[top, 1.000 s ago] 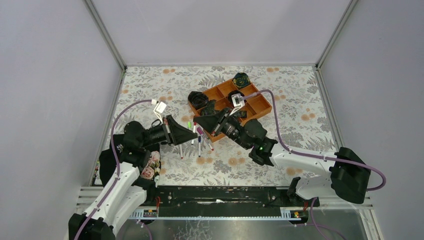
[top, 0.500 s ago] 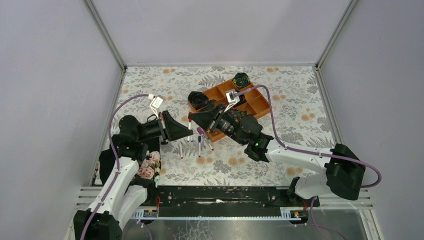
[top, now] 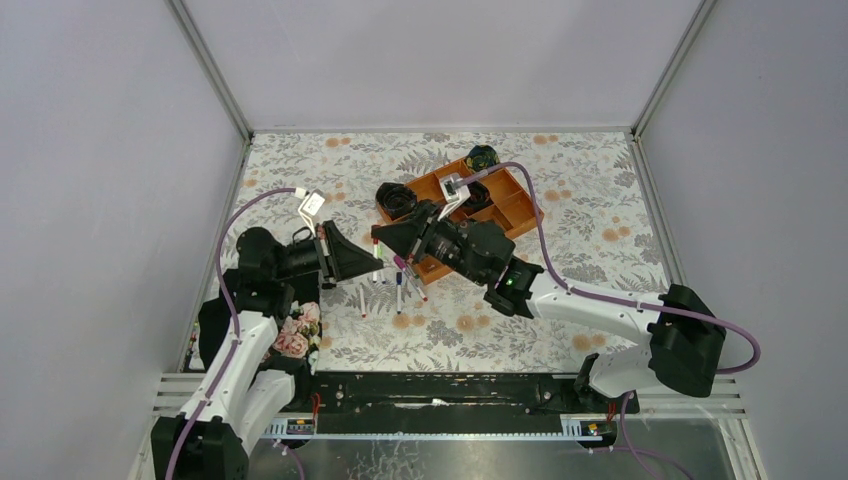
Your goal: Insert the pens into the pen caps
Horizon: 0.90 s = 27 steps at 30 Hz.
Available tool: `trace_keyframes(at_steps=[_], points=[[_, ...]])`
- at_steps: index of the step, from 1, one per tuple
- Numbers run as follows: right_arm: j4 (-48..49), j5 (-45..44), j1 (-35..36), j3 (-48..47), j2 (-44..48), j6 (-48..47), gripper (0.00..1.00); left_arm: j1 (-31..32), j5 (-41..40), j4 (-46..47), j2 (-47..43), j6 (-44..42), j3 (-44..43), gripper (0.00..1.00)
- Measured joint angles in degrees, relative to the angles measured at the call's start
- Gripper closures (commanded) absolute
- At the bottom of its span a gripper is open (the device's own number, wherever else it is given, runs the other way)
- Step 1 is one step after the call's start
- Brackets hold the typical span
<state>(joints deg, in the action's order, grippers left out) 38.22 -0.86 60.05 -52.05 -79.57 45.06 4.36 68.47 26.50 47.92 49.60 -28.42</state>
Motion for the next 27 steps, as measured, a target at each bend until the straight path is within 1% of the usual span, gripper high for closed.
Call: trace_keyframes(at_steps=[7, 11, 14, 17, 18, 20, 22, 23, 25, 26, 27], points=[[5.3, 4.5, 0.0, 3.6, 0.5, -0.8, 1.00, -1.6, 7.3, 2.6, 0.9, 1.2, 0.0, 1.00], [8.6, 7.3, 0.0, 4.9, 0.3, -0.9, 1.00, -1.9, 9.6, 2.7, 0.5, 0.3, 0.0, 1.00], [9.2, 7.9, 0.0, 4.8, -0.2, -0.9, 1.00, -1.9, 10.1, 1.9, 0.3, -1.1, 0.0, 1.00], [7.2, 7.3, 0.1, 4.5, 0.4, -1.1, 0.99, -2.0, 10.1, -2.2, 0.1, -4.2, -0.4, 1.00], [5.3, 6.8, 0.2, 3.9, 0.8, -1.6, 0.95, -2.0, 9.8, -3.6, -0.1, -5.2, -0.4, 1.00], [-0.7, 4.2, 0.9, 2.0, 1.9, -3.1, 0.83, -2.0, 7.9, -7.3, -1.3, -7.5, -0.5, 1.00], [-6.6, 0.7, 2.0, 0.4, 3.4, -4.6, 0.62, -1.8, 4.3, -12.0, -3.5, -9.9, -0.5, 1.00], [-9.8, -0.5, 2.6, -0.3, 4.5, -5.3, 0.54, -1.6, 2.2, -13.6, -4.6, -10.7, -0.3, 1.00], [-18.1, 1.1, 5.7, -0.5, 6.6, -5.4, 0.38, -1.8, -9.0, -15.0, -6.5, -11.4, 0.0, 1.00], [-22.2, 1.5, 8.4, -0.5, 7.4, -6.0, 0.32, -1.9, -13.8, -16.0, -7.3, -11.4, 0.7, 1.00], [-25.9, 1.6, 10.7, -0.5, 8.0, -6.5, 0.30, -1.6, -17.4, -17.1, -8.0, -11.3, 1.9, 1.00]])
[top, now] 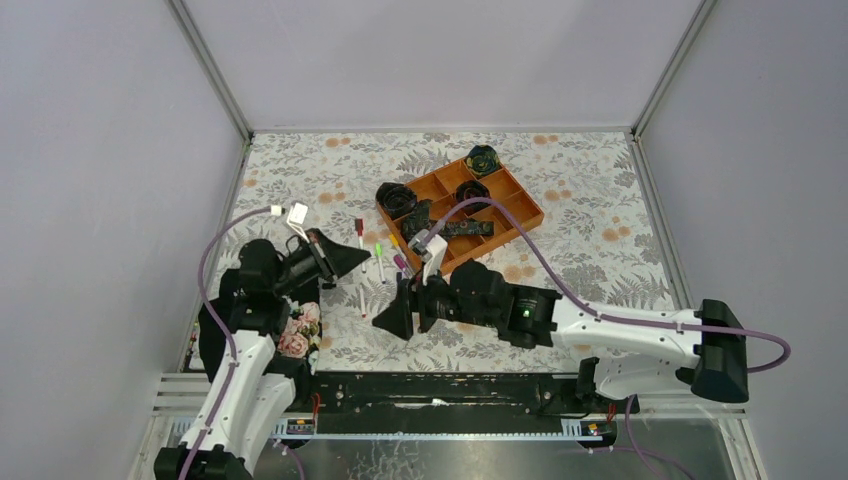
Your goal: Insert the pens into the pen caps
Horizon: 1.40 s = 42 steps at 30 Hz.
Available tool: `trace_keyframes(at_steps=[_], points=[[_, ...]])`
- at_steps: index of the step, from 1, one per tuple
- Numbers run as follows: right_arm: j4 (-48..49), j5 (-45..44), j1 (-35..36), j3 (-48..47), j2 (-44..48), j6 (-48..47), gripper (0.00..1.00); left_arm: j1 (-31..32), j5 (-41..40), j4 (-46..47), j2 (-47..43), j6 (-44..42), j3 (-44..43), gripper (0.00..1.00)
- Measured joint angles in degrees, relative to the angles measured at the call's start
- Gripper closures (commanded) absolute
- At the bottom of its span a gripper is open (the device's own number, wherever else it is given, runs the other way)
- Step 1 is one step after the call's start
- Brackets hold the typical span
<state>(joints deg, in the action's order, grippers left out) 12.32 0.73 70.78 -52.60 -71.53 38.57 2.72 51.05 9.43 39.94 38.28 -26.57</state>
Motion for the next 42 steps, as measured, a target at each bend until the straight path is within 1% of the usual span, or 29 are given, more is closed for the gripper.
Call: trace_keyframes(at_steps=[2, 6, 11, 14, 18, 21, 23, 24, 27, 28, 31, 33, 37, 42], points=[[-6.5, -1.5, 1.8, 0.0, 1.9, -1.5, 0.27, 1.0, -5.9, -3.2, -0.9, 0.5, 3.3, 1.00], [-12.3, -6.5, 1.0, 0.0, 5.1, -2.9, 0.24, 4.3, -15.1, -9.4, 0.6, 2.1, 9.0, 1.00], [-16.5, -11.5, -0.7, 0.8, 8.1, -2.8, 0.24, 12.5, -24.4, -14.3, 7.0, 3.2, 9.7, 0.98], [-18.1, -12.9, -2.0, 2.4, 8.7, -2.0, 0.24, 16.4, -28.2, -15.5, 12.1, 3.2, 8.3, 0.90], [-19.8, -13.6, -3.2, 3.8, 8.7, -1.0, 0.24, 19.6, -32.3, -16.1, 17.8, 2.9, 5.6, 0.66], [-20.2, -13.7, -3.7, 4.3, 8.7, -0.6, 0.24, 20.9, -35.2, -17.1, 18.8, 2.3, 3.8, 0.53], [-20.2, -13.7, -4.0, 4.7, 8.8, -0.5, 0.24, 21.2, -37.4, -17.7, 18.3, 1.9, 2.5, 0.47], [-20.2, -13.7, -4.1, 4.9, 8.8, -0.5, 0.24, 21.3, -39.0, -18.3, 17.8, 1.7, 1.8, 0.45], [-20.2, -13.7, -4.6, 5.5, 9.0, -0.4, 0.24, 21.6, -43.6, -20.4, 15.8, 1.4, 0.0, 0.45], [-20.2, -13.7, -4.8, 5.7, 9.1, -0.4, 0.24, 21.7, -45.6, -21.5, 15.3, 1.4, -0.7, 0.47], [-20.2, -13.7, -5.3, 6.6, 9.4, -0.4, 0.24, 21.7, -50.0, -24.3, 15.2, 1.6, -2.0, 0.58], [-20.2, -13.7, -5.6, 6.9, 9.4, -0.4, 0.23, 21.7, -52.6, -26.4, 16.0, 1.9, -2.4, 0.62], [-19.8, -13.7, -5.9, 7.3, 9.5, -0.2, 0.23, 22.2, -55.4, -30.0, 19.2, 2.4, -2.4, 0.63], [-19.3, -13.6, -6.3, 7.8, 9.5, 0.4, 0.24, 23.8, -56.5, -31.3, 24.0, 2.4, -2.4, 0.65]])
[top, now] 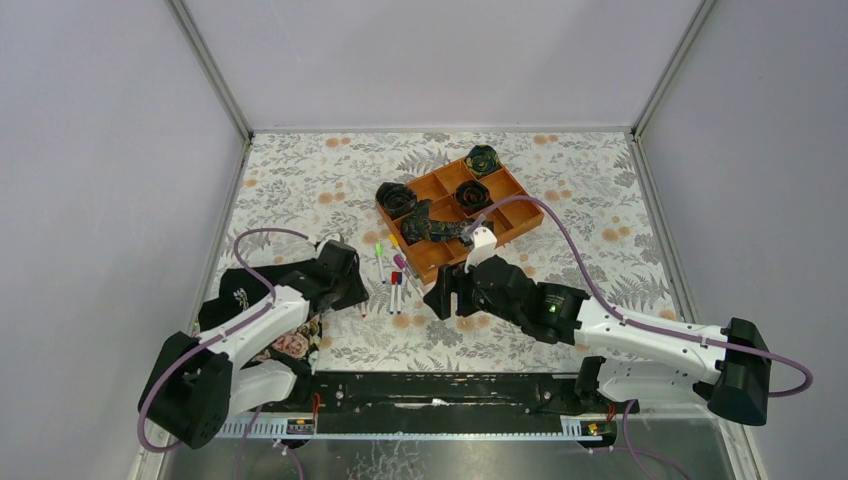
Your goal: Insert the pens into the pen caps
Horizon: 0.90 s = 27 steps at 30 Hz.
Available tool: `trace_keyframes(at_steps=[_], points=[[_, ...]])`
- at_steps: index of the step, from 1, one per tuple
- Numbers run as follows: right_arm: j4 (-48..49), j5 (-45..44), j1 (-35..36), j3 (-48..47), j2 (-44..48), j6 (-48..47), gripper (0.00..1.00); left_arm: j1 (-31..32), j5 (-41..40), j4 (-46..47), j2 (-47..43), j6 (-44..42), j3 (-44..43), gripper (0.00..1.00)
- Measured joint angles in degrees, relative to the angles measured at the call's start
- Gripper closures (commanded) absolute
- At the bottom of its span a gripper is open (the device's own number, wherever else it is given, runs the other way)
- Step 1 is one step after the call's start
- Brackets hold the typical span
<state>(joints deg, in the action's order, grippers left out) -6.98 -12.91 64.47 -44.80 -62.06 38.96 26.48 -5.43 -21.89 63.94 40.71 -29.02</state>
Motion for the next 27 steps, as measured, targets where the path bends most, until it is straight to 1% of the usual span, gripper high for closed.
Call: trace_keyframes(at_steps=[6, 8, 11, 14, 15, 21, 23, 27], points=[[0.0, 0.0, -0.1, 0.6, 0.0, 0.7, 0.24, 1.2, -0.3, 0.0, 4.0, 0.0, -0.5, 0.71], [0.0, 0.0, -0.1, 0.9, 0.0, 0.9, 0.23, 1.4, -0.4, 0.0, 4.9, 0.0, -0.5, 0.74], [0.0, 0.1, -0.2, 1.4, 0.0, 1.3, 0.23, 1.5, -0.8, 0.1, 5.8, 0.0, -0.6, 0.82], [0.2, 0.1, -0.2, 1.8, 0.0, 1.7, 0.23, 1.6, -1.2, 0.1, 6.4, -0.1, -0.8, 0.97], [0.3, 0.1, -0.2, 1.9, 0.0, 1.7, 0.23, 1.6, -1.3, 0.1, 6.6, -0.2, -0.9, 1.00], [3.2, 1.8, -1.6, 3.0, 0.0, 2.7, 0.23, 1.9, -0.1, 0.7, 4.7, -1.6, -0.7, 1.00], [5.2, 3.7, -3.3, 4.0, 0.0, 3.4, 0.23, 2.7, 2.6, 2.1, 1.2, -2.7, -0.1, 1.00], [9.1, 8.2, -6.7, 5.6, -1.4, 5.5, 0.23, 4.0, 10.4, 7.2, -7.7, -4.6, 1.3, 1.00]])
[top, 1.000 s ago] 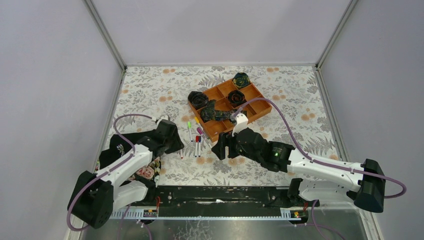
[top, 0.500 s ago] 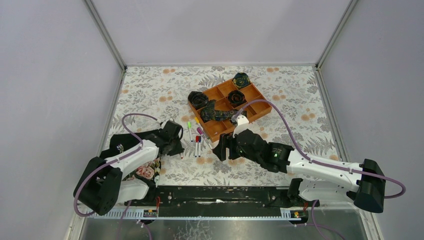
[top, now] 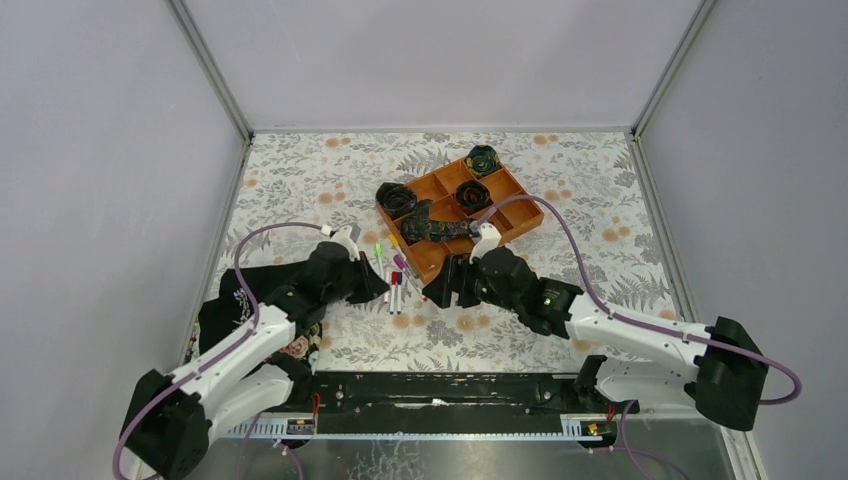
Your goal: Insert the pens into the pen caps
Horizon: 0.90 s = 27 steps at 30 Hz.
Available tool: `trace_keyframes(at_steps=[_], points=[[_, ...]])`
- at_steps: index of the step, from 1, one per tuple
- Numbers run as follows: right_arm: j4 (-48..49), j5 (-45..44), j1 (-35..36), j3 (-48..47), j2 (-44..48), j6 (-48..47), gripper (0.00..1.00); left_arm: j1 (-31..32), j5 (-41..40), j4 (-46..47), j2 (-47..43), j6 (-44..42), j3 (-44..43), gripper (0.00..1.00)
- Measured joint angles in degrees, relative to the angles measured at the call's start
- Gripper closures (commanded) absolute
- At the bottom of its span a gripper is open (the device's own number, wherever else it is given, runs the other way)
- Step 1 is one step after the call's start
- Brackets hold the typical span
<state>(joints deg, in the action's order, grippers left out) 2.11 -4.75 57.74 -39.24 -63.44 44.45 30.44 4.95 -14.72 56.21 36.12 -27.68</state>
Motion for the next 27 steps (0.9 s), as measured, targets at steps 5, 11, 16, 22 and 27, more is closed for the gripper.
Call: trace_keyframes(at_steps=[5, 11, 16, 22, 27], points=[[4.6, 4.9, -1.7, 0.2, -3.1, 2.6, 0.23, 0.5, 14.0, 10.7, -7.1, 0.1, 2.2, 1.00], [9.3, 8.6, -2.6, 0.2, -4.5, 5.1, 0.29, 0.9, 25.5, 18.4, -8.5, 0.9, 2.6, 1.00], [11.6, 10.2, -3.0, 0.0, -5.4, 6.4, 0.38, 1.3, 30.4, 20.5, -8.5, 1.2, 2.6, 1.00], [13.3, 11.8, -3.1, 0.0, -5.5, 7.8, 0.50, 1.4, 31.1, 21.6, -8.3, 1.5, 2.8, 1.00], [15.1, 11.8, -3.5, 0.0, -5.5, 9.1, 0.53, 1.4, 32.1, 22.4, -8.5, 2.0, 3.2, 1.00]])
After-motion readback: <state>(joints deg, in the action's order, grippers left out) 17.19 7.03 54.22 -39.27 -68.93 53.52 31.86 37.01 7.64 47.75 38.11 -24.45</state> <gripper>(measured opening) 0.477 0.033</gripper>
